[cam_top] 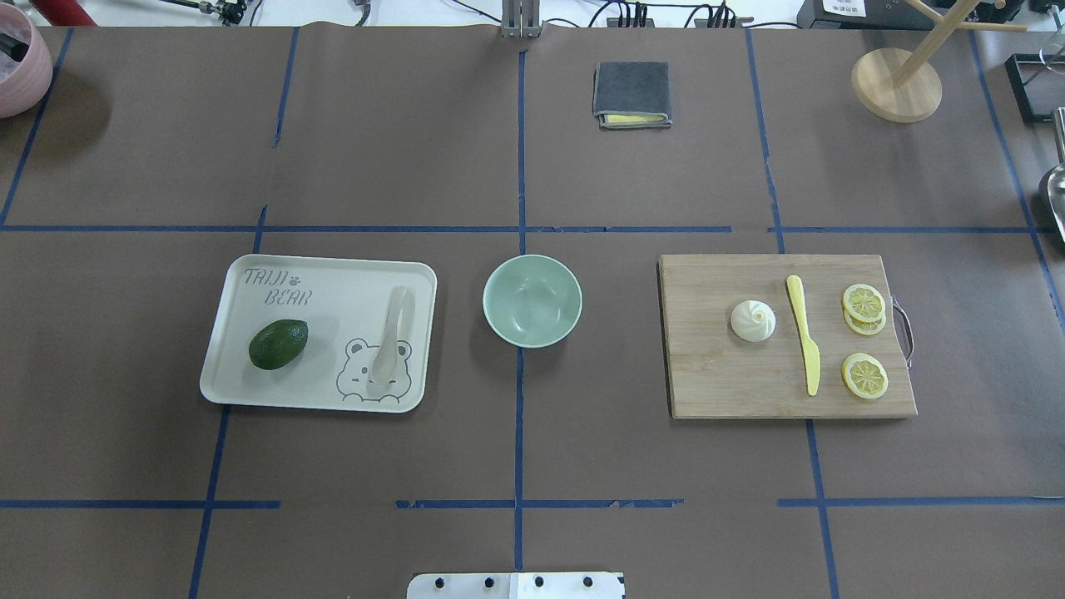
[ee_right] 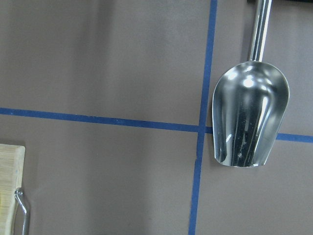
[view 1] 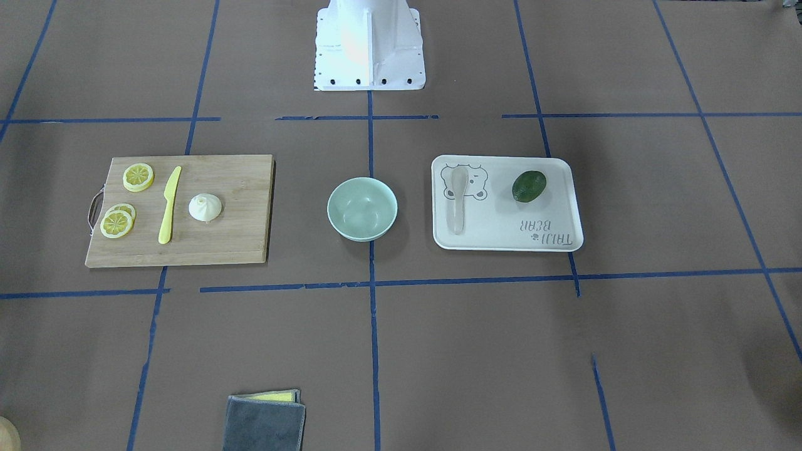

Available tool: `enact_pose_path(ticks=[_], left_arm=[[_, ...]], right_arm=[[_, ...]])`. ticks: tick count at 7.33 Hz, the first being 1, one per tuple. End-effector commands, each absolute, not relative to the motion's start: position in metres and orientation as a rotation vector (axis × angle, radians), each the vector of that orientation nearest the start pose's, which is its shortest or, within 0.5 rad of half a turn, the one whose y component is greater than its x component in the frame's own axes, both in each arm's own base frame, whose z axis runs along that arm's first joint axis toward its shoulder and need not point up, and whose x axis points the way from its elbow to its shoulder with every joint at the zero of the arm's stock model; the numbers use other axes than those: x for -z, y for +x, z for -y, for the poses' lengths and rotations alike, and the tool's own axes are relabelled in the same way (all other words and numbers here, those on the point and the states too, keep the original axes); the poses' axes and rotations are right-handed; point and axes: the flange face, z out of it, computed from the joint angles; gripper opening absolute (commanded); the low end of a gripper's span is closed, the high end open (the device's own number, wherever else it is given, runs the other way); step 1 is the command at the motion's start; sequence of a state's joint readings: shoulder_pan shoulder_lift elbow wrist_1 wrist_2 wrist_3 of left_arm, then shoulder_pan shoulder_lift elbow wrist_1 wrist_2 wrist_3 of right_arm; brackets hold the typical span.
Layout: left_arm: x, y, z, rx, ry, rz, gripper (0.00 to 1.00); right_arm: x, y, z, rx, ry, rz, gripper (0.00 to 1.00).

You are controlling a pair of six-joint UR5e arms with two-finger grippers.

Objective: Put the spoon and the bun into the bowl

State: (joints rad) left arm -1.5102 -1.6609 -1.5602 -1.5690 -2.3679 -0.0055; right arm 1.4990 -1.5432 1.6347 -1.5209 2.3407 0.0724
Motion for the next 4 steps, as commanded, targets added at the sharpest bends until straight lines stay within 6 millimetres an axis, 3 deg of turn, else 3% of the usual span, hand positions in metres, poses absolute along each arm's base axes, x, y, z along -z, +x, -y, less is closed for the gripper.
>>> enact_pose_path(ticks=[1,3,4], left_arm=[[-0.587,-0.029,0.542,-0.121,0.139,-0.803,1.0],[-0.579,-0.026,0.542,-0.143,0.182,-0.811,1.0],[-0.565,-0.006,0.543,-0.183,0.182,-0.921,1.0]], right_arm=[[-0.612,0.025,0.516,0.045,0.066,0.767,1.0],[-0.604,0.009,0.522,0.077,0.069,0.779,1.0],[-0.598,0.0,0.524,0.094,0.068,0.794,1.0]])
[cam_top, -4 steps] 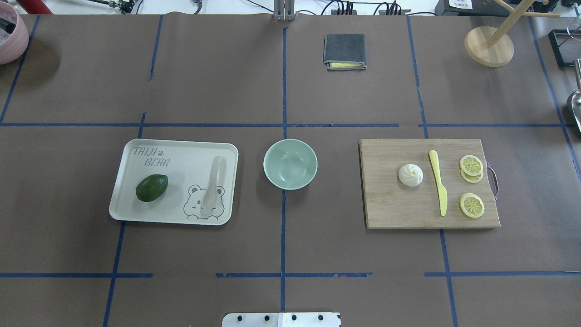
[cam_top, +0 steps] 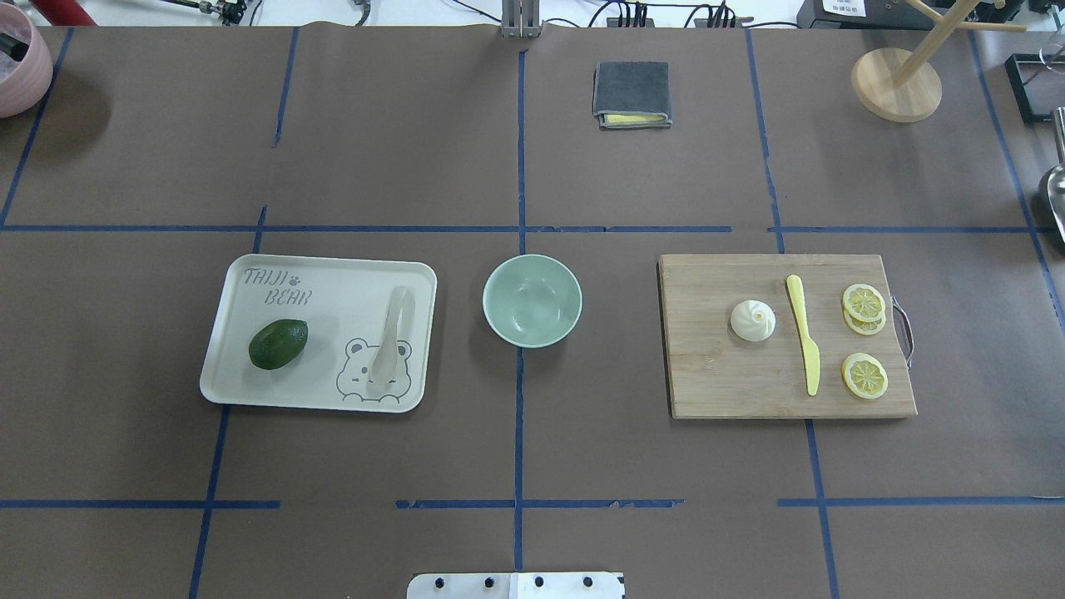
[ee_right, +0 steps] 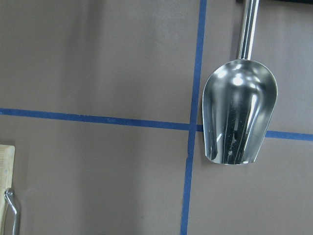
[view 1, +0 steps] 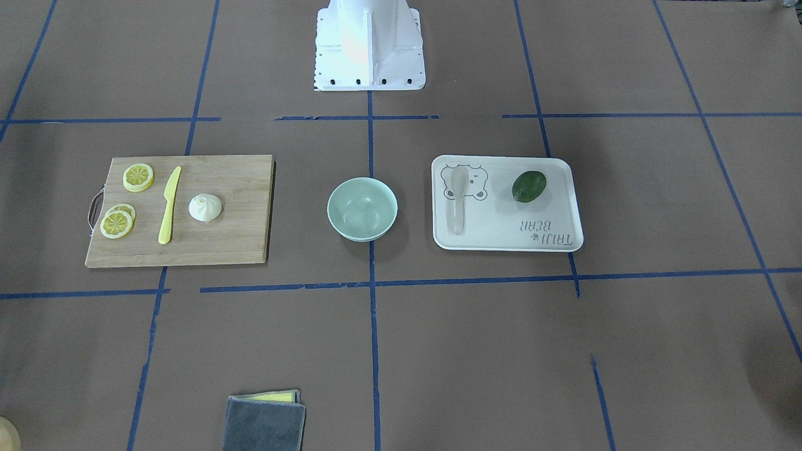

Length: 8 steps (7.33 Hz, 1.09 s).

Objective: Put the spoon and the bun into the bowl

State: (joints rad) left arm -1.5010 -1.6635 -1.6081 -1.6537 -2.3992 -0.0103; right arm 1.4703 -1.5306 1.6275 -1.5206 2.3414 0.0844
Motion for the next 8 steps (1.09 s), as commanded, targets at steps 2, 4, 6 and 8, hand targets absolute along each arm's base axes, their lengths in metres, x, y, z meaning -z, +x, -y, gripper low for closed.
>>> enact_pose_path(ticks=[2,4,6,8], left_arm=[[-0.457,0.15,0.517,-0.384,0.221,-1.026,1.0],[-0.324,0.314,0.5,-0.317,0.177,-1.105,1.0],[-0.286,0.465,0.434,-0.095,0.295,-0.955,0.99],[-0.308,0.488,0.427,-0.114,0.255,-0.915,0.99]], right_arm=[[-0.556,-0.058,0.525,0.226,0.104,0.813,1.0],[-0.536,-0.075,0.521,0.268,0.123,0.823,1.0],[-0.536,-0.082,0.52,0.281,0.118,0.826,1.0],[-0.537,-0.082,0.52,0.28,0.115,0.827,1.0]])
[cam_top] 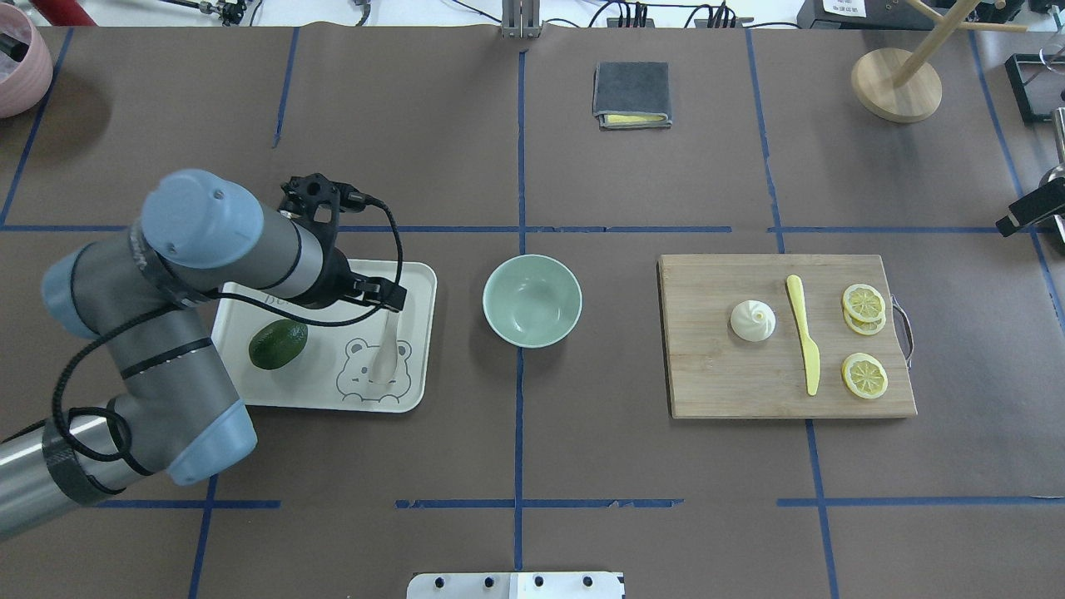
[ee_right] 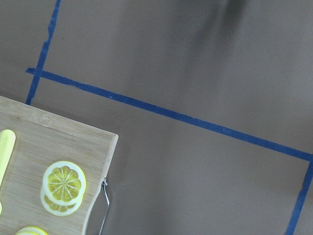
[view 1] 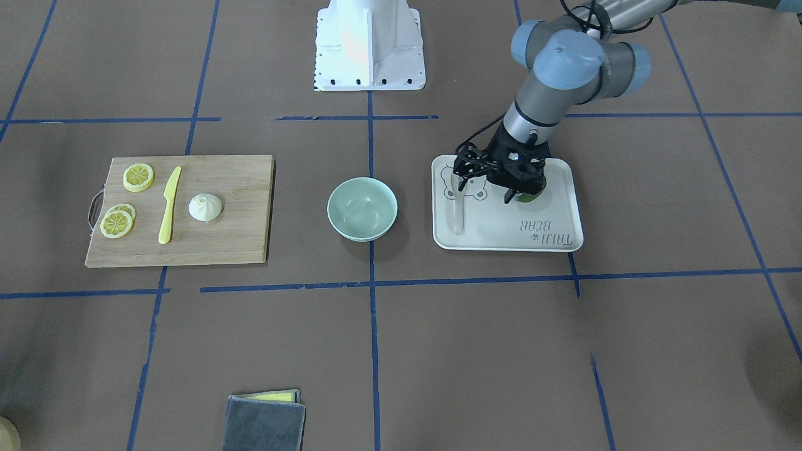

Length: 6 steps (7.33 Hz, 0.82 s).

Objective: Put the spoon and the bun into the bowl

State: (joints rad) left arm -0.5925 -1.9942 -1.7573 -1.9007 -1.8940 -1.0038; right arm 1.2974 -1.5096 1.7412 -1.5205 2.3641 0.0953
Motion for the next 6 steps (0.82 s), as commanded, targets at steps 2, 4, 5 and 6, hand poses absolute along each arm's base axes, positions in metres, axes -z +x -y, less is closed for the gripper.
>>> enact_pose_path(ticks=[2,4,5,6], left_arm=[[-0.321,0.51,0.436,-0.113,0.234,-0.881,0.93],[-0.333,0.521,0.443,-0.129,0.227,-0.853,0.85],[-0.328,0.521,0.442,-0.131,0.229,-0.862,0.56],[-0.319,0.523,0.443,-0.132,0.233,-0.875,0.12]], right_arm=[[-0.541,-0.083,0.52,0.278,0.104,0.837,1.0],[-0.542,-0.083,0.519,0.277,0.099,0.845,1.0],[-0.542,-0.083,0.519,0.277,0.097,0.847,1.0],[-0.543,-0.083,0.518,0.276,0.096,0.847,1.0]])
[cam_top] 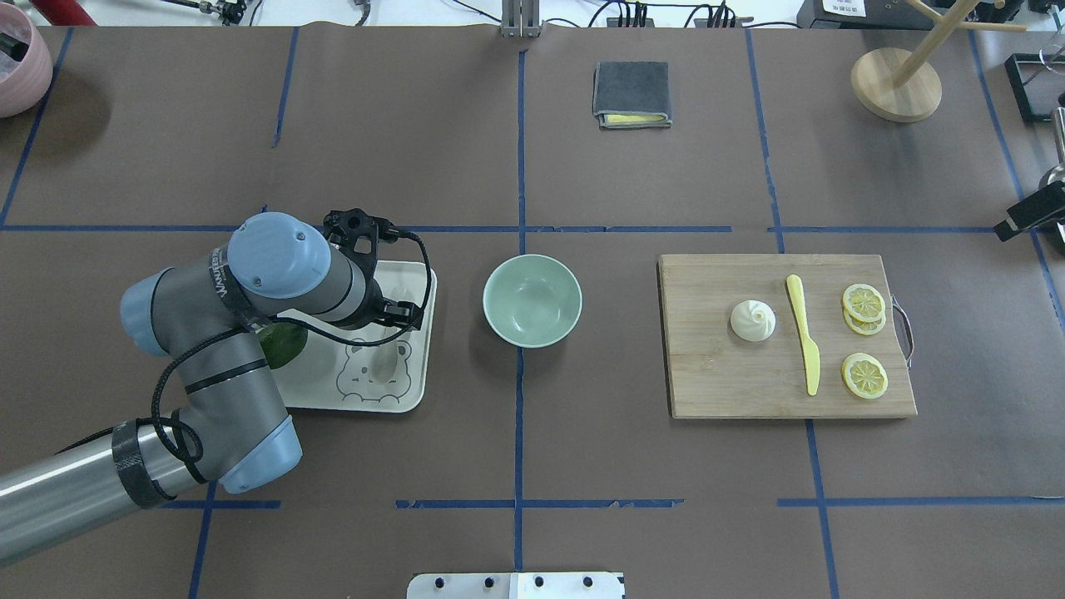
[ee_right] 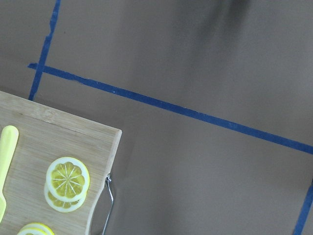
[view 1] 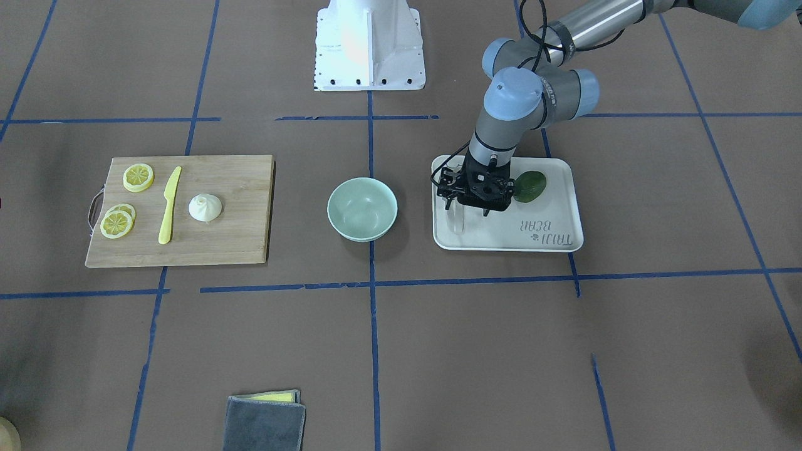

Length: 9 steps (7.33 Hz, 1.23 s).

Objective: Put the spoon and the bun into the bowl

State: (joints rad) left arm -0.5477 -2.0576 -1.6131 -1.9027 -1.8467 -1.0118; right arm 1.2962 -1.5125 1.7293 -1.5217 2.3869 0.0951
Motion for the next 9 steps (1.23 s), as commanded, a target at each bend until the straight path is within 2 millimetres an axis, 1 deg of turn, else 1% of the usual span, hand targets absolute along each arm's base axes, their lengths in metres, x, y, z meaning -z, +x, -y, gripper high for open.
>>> enact_pose_path(ticks=[1,3,4,6,8,9], left_arm=[[-0.309,0.519,0.442,-0.12,0.237,-0.893,0.0],[-0.309,0.521,0.442,-0.121,0.235,-0.893,0.0],[-0.308,0.521,0.441,-0.12,0.237,-0.893,0.0],[-0.296,0.515,0.438,-0.121,0.25,-0.91,0.0],[-0.252,0.487,0.436,-0.089,0.289,-0.987,0.0],[-0.209,0.494,0.439,-0.07,0.299,-1.032,0.0]], right_arm=[[-0.545,-0.083,0.518,0.275,0.091,0.846,1.0],[-0.554,-0.083,0.519,0.269,0.076,0.844,1.0],[-0.561,-0.086,0.52,0.269,0.063,0.842,1.0],[-0.572,-0.088,0.523,0.277,0.08,0.846,1.0],[-0.572,-0.087,0.523,0.275,0.081,0.845,1.0],[-0.572,-0.087,0.523,0.275,0.081,0.845,1.0]])
